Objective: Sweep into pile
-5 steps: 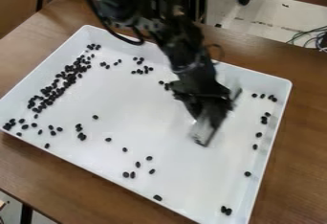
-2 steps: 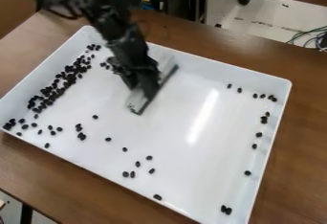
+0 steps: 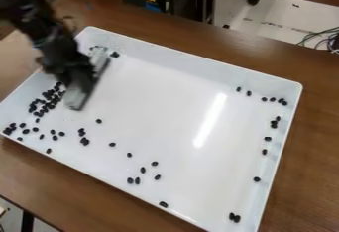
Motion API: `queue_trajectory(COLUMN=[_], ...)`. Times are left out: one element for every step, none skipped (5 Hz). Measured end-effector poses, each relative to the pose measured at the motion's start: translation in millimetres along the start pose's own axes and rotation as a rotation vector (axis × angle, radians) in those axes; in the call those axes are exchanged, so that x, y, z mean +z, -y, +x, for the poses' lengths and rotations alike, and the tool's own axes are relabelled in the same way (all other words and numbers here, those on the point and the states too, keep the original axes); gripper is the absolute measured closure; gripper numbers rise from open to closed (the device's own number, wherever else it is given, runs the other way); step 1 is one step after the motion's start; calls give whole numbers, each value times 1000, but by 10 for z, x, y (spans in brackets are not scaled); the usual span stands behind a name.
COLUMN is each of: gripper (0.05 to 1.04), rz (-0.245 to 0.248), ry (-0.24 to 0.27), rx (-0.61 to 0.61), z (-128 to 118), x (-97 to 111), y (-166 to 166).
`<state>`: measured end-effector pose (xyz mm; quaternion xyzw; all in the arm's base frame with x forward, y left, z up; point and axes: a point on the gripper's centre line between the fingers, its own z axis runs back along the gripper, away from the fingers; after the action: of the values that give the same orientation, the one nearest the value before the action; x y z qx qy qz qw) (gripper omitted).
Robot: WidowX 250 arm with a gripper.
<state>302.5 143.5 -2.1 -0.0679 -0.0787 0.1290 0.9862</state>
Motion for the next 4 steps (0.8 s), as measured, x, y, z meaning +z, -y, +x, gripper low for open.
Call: queue_trajectory(gripper=[731,731,731,731], rz=[2,4,-12,-23], ry=[2,-9,-10,17], rx=[-23,-58,-116,-228], z=[-57,-82,-133,-155], x=[38,40,82,240], y=[-25,55,265,646])
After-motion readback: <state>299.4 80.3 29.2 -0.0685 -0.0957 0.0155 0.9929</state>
